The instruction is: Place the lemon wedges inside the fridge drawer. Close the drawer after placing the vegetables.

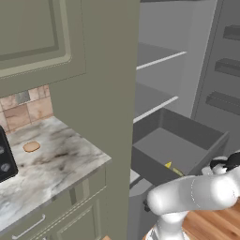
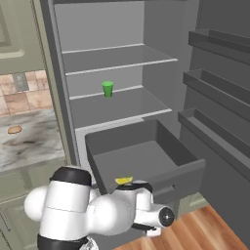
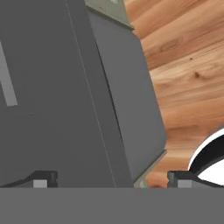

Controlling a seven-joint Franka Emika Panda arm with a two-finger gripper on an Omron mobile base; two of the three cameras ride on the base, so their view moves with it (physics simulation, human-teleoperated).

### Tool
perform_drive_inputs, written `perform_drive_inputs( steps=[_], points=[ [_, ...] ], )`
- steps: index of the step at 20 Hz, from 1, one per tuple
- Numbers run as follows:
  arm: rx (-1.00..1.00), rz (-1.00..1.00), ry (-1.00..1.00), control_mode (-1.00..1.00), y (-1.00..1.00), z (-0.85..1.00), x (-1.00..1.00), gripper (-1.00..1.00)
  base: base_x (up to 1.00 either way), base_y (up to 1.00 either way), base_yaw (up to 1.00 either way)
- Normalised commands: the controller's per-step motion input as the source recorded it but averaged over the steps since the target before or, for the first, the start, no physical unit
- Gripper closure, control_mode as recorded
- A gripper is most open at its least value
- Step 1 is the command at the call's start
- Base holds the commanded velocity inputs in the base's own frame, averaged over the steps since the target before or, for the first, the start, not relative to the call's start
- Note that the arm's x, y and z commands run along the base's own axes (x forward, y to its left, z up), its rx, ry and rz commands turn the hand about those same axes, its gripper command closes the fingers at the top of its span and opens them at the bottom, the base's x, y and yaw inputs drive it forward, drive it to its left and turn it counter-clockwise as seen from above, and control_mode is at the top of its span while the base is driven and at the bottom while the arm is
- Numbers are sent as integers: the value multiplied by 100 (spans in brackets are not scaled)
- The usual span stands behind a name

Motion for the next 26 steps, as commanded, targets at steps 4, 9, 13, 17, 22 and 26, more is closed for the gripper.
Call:
perform_drive_inputs(
  steps=[4, 9, 13, 17, 22, 26],
  points=[
    [9, 3, 0, -100, 15, -25, 38, -100, 0, 0, 0],
    [10, 3, -1, -100, 21, -11, 41, -100, 0, 0, 0],
    [9, 1, -2, -100, 39, 8, 52, -100, 0, 0, 0],
    [7, 0, 0, -100, 55, 3, 57, -100, 0, 0, 0],
    [7, 0, 0, -100, 61, 2, 62, -100, 0, 0, 0],
    [8, 0, 0, -100, 66, 9, 69, -100, 0, 0, 0]
  ],
)
